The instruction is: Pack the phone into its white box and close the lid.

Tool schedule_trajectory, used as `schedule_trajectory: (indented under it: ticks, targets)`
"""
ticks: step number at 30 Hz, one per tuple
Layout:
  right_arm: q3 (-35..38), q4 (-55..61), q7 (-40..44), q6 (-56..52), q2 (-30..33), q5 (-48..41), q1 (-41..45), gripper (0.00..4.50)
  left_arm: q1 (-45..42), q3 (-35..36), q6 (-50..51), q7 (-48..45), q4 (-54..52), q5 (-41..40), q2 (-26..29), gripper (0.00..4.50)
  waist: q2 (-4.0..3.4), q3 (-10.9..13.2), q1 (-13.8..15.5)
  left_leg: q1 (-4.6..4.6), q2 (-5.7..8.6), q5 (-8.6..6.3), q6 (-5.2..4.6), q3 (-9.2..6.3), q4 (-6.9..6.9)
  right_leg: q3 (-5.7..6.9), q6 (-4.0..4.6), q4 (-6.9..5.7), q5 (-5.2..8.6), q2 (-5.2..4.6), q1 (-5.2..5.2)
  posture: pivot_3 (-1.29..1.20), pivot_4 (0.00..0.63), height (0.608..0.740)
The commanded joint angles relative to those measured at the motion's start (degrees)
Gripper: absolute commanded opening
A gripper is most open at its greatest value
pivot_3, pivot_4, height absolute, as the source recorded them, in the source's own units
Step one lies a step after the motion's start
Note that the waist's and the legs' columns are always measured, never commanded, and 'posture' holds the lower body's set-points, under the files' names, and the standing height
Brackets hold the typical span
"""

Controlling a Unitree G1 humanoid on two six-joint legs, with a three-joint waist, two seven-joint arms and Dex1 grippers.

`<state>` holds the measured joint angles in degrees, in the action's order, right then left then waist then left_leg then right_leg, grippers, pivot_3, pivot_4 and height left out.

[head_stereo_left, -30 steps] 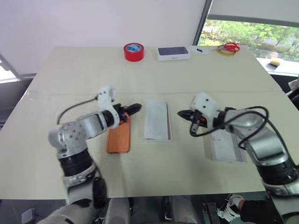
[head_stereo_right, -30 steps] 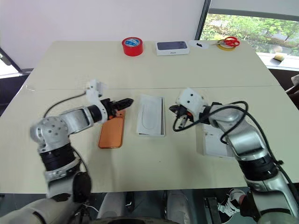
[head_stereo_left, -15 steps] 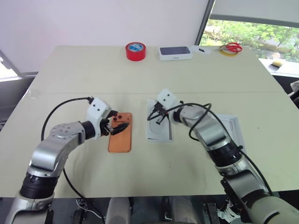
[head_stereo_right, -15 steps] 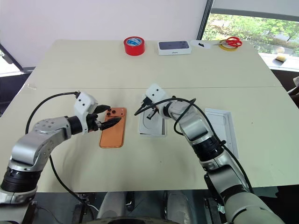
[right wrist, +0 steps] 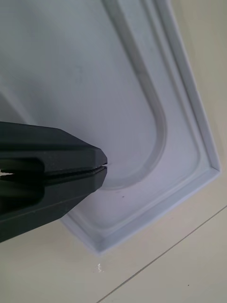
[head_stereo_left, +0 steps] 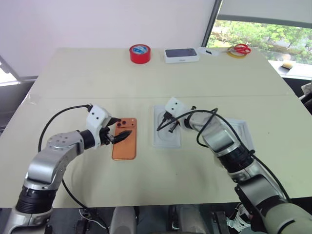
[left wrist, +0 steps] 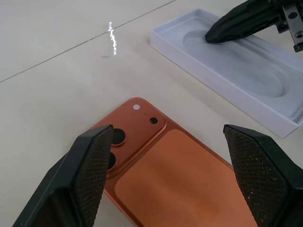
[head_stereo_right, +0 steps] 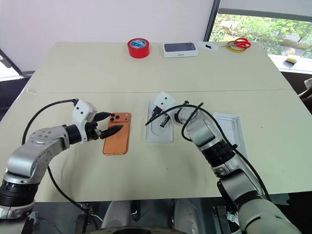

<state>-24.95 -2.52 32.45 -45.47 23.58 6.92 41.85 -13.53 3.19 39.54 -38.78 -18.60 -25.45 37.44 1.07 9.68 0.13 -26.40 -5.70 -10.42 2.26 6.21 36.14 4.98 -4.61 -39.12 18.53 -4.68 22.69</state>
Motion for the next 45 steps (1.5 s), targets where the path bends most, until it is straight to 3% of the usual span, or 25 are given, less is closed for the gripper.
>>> schedule_trajectory:
  ticks: [1, 4, 7, 9, 10, 18, 22, 29, 45]
  targets:
    - [-0.37, 3.74, 1.04, 0.74, 0.58, 1.30, 0.07, 0.04, -0.54, 0.74, -0.97, 0.00, -1.56, -0.18, -0.14, 3.93, 0.00, 0.00, -0.11, 0.01, 0.00, 0.00, 0.00, 0.00, 0.00, 0.00, 0.00, 0.00, 0.00, 0.01, 0.00, 0.00, 0.150, 0.730]
    - [0.46, 5.69, 1.45, 2.80, 0.48, 1.21, -0.45, 0.04, -1.12, 1.67, 0.58, 1.27, -0.61, -0.43, -0.58, 3.93, 0.00, 0.00, -0.36, 0.00, -0.01, 0.00, 0.00, -0.01, -0.01, 0.00, 0.00, -0.01, 0.00, 0.01, 0.00, 0.00, 0.150, 0.730]
    - [3.00, 9.98, 2.61, 2.74, -1.00, -1.65, -0.94, 0.04, -2.32, 7.06, 9.15, 4.81, 1.18, -5.03, -1.53, 3.93, 0.00, 0.00, -0.78, 0.00, -0.01, 0.00, 0.00, -0.01, 0.00, 0.00, 0.00, -0.02, 0.00, 0.01, 0.00, 0.00, 0.150, 0.730]
    - [3.78, 12.43, 3.48, 1.63, -1.93, -3.19, -1.08, 0.00, -2.90, 11.21, 14.54, 7.54, 1.75, -7.64, -2.13, 4.45, 0.00, 0.00, -1.01, 0.00, -0.02, 0.01, 0.00, -0.04, 0.00, 0.00, 0.00, -0.05, 0.00, 0.03, 0.01, 0.00, 0.150, 0.730]
    - [3.58, 13.62, 4.04, 1.66, -2.39, -3.82, -1.05, 0.00, -2.56, 13.20, 16.50, 8.36, 1.48, -8.64, -1.89, 4.48, 0.00, 0.00, -1.09, 0.00, -0.05, 0.01, 0.01, -0.05, -0.01, 0.00, 0.00, -0.06, 0.00, 0.06, 0.03, 0.00, 0.150, 0.730]
    - [-6.35, 15.69, 10.54, -1.27, -4.46, -4.84, 1.58, 0.00, -2.32, 25.73, 42.12, 14.97, -3.19, -19.27, -3.18, 4.48, 0.02, -0.01, -0.77, 0.01, -0.04, 0.01, 0.01, -0.08, 0.01, 0.00, -0.01, -0.06, 0.01, 0.03, -0.01, 0.00, 0.150, 0.730]
    - [-11.13, 11.16, 10.64, -0.69, -5.87, -2.54, 3.35, 0.00, -3.30, 26.84, 51.46, 16.83, -4.16, -20.91, -5.06, 4.48, 0.06, -0.03, -0.86, 0.01, -0.02, 0.01, 0.01, -0.11, 0.04, 0.01, 0.00, -0.06, 0.00, 0.02, -0.04, 0.00, 0.150, 0.730]
    - [-15.76, 6.59, 11.49, 1.00, -6.93, 0.86, 4.79, 0.00, -1.61, 25.58, 52.96, 22.55, -2.46, -27.22, -9.36, 4.48, 0.06, -0.04, -0.82, 0.06, -0.02, 0.01, 0.02, -0.10, 0.02, 0.00, 0.00, -0.07, 0.00, -0.01, -0.08, 0.00, 0.150, 0.730]
    - [-15.86, 3.74, 12.12, 1.86, -9.62, 3.86, 4.46, 0.00, -4.34, 23.19, 52.96, 37.37, 1.92, -45.84, -15.49, 4.48, 0.06, -0.13, -0.69, 0.36, 0.02, 0.00, 0.02, -0.19, 0.00, 0.01, 0.00, -0.04, 0.00, -0.05, -0.38, 0.00, 0.150, 0.730]
